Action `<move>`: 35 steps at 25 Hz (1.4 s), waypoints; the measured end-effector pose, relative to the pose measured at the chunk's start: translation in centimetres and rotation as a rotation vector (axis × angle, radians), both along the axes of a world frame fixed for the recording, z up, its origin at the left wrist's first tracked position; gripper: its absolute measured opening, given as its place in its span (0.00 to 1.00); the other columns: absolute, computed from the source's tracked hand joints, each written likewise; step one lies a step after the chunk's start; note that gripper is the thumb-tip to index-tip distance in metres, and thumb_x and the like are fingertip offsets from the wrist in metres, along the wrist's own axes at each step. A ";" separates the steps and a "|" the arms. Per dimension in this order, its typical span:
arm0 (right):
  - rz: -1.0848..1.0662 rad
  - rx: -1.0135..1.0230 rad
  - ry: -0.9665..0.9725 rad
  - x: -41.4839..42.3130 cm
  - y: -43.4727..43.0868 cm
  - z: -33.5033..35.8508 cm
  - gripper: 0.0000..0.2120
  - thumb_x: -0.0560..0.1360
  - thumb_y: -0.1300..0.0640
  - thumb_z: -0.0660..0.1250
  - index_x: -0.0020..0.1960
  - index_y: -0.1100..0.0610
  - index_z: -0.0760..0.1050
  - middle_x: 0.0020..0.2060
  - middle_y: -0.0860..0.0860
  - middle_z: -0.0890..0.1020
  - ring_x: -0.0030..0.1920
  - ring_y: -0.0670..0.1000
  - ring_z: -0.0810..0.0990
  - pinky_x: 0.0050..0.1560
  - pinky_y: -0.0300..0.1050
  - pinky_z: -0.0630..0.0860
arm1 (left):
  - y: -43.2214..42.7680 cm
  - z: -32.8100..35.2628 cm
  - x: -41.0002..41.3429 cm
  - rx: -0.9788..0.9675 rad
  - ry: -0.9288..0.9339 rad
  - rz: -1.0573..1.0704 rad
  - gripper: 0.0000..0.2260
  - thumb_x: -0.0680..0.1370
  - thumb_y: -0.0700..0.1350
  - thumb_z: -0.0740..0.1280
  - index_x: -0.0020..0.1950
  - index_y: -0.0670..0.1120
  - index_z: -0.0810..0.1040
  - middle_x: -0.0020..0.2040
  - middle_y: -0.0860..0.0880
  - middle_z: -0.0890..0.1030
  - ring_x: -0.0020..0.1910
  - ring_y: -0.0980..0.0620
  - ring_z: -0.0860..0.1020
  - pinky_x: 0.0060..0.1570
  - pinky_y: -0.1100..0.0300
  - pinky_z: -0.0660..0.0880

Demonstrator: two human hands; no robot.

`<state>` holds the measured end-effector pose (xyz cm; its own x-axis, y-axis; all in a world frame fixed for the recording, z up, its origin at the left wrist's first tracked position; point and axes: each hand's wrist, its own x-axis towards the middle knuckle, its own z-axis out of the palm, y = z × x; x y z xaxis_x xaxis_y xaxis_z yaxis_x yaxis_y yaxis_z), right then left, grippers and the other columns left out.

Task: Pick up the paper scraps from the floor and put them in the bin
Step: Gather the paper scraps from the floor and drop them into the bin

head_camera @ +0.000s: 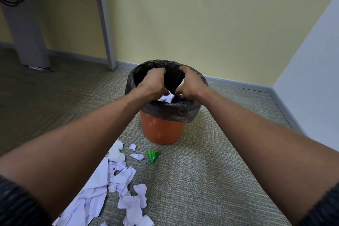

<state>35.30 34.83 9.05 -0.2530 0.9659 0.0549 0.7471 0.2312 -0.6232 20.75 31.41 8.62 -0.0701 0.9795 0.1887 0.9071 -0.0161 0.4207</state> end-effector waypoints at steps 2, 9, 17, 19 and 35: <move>0.021 0.043 -0.037 0.0 -0.9 0.3 0.42 0.70 0.66 0.75 0.80 0.58 0.60 0.73 0.58 0.71 0.68 0.58 0.75 0.60 0.43 0.72 | -0.5 0.0 -0.2 0.046 0.012 -0.011 0.27 0.68 0.44 0.78 0.65 0.40 0.76 0.59 0.41 0.79 0.59 0.41 0.78 0.54 0.52 0.76; 0.111 0.246 -0.064 -2.8 -5.1 0.1 0.38 0.75 0.57 0.71 0.80 0.58 0.58 0.78 0.57 0.62 0.79 0.56 0.60 0.78 0.51 0.60 | -4.8 -0.4 -1.8 0.216 0.098 0.052 0.27 0.74 0.46 0.69 0.71 0.43 0.69 0.70 0.44 0.71 0.69 0.42 0.70 0.67 0.45 0.70; 0.278 0.421 -0.110 -10.2 -11.4 -2.2 0.40 0.74 0.56 0.72 0.81 0.57 0.57 0.81 0.57 0.56 0.81 0.56 0.56 0.80 0.50 0.56 | -13.3 -2.3 -7.8 0.220 0.165 0.222 0.32 0.76 0.41 0.68 0.78 0.45 0.59 0.81 0.42 0.55 0.79 0.43 0.58 0.76 0.47 0.61; 0.321 0.394 -0.119 -12.3 -12.9 -3.2 0.42 0.74 0.54 0.73 0.81 0.55 0.55 0.81 0.56 0.55 0.81 0.55 0.56 0.80 0.51 0.58 | -15.8 -3.4 -9.4 0.181 0.148 0.271 0.35 0.76 0.40 0.69 0.80 0.45 0.57 0.82 0.43 0.53 0.79 0.43 0.56 0.76 0.46 0.60; 0.549 -0.026 -0.299 -17.9 -15.7 -15.4 0.46 0.72 0.46 0.75 0.81 0.49 0.53 0.76 0.55 0.61 0.74 0.59 0.66 0.68 0.58 0.72 | -23.2 -14.1 -21.9 -0.388 0.010 0.313 0.42 0.70 0.58 0.77 0.78 0.46 0.64 0.76 0.43 0.66 0.73 0.42 0.67 0.71 0.49 0.67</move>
<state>17.39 19.12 -6.36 -0.7136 0.6909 -0.1164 0.6666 0.6184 -0.4162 -1.11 8.19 -5.48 -0.3718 0.9101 -0.1831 0.8476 0.4132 0.3328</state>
